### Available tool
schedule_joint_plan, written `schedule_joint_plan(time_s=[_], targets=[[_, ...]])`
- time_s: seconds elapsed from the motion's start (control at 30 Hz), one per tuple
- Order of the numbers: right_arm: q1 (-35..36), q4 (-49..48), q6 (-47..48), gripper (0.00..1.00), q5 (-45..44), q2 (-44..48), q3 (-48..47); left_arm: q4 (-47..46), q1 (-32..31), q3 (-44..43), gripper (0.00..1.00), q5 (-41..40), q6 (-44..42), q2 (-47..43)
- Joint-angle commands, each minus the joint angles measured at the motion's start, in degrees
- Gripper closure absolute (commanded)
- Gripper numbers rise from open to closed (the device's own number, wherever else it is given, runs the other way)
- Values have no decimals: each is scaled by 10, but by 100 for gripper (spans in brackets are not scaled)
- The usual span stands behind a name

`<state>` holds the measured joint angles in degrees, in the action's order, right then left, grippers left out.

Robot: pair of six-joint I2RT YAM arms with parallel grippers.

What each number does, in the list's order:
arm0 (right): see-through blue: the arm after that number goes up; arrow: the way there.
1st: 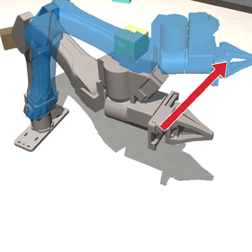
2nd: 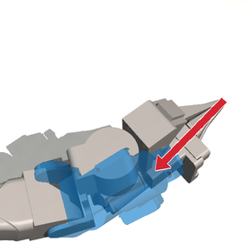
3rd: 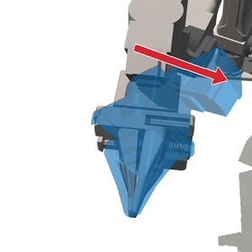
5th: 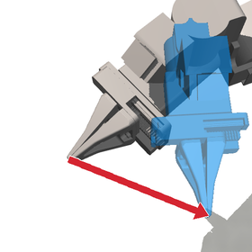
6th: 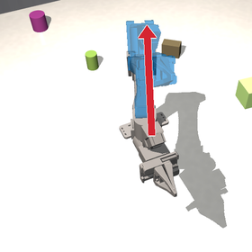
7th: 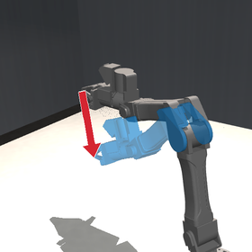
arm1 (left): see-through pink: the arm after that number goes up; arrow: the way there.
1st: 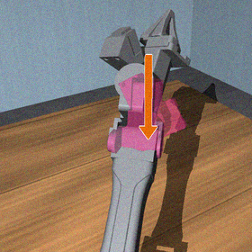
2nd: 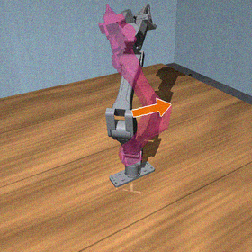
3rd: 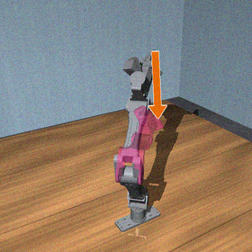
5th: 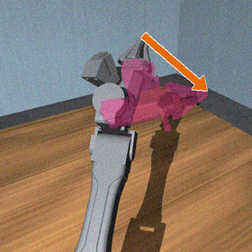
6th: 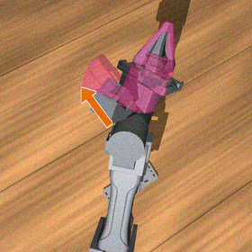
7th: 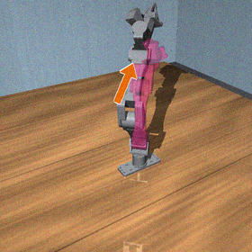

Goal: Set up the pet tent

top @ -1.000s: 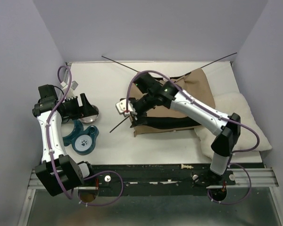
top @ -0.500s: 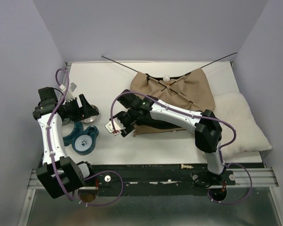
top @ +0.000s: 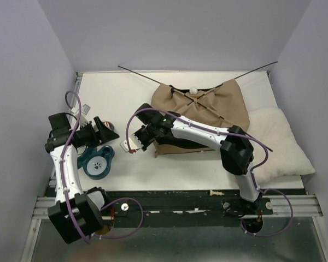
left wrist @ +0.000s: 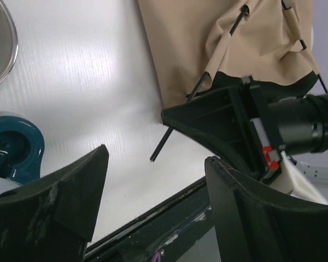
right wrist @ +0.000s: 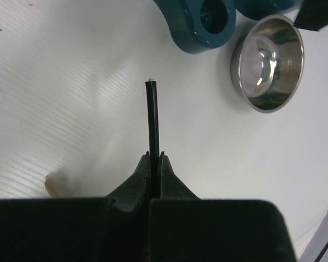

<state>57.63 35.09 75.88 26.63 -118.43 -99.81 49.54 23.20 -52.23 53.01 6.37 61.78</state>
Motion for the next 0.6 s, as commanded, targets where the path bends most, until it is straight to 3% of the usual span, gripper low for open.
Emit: schedule_joint_plan(time_s=[0.0,0.13,0.2,0.33,0.4,0.57], targets=[[-41,16,-27,99,-1,16,-70,-157,15,54,15,86,66,-81],[-82,28,-55,99,16,36,-127,-431,32,150,11,123,181,-158],[-101,35,-57,99,16,44,-150,-553,32,192,7,135,173,-184],[-138,34,-83,99,13,52,-194,-623,11,246,8,125,117,-194],[-151,30,-99,99,3,51,-217,-661,-24,270,9,88,111,-188],[-172,8,-136,99,-16,51,-249,-791,-209,323,12,-49,117,-154]])
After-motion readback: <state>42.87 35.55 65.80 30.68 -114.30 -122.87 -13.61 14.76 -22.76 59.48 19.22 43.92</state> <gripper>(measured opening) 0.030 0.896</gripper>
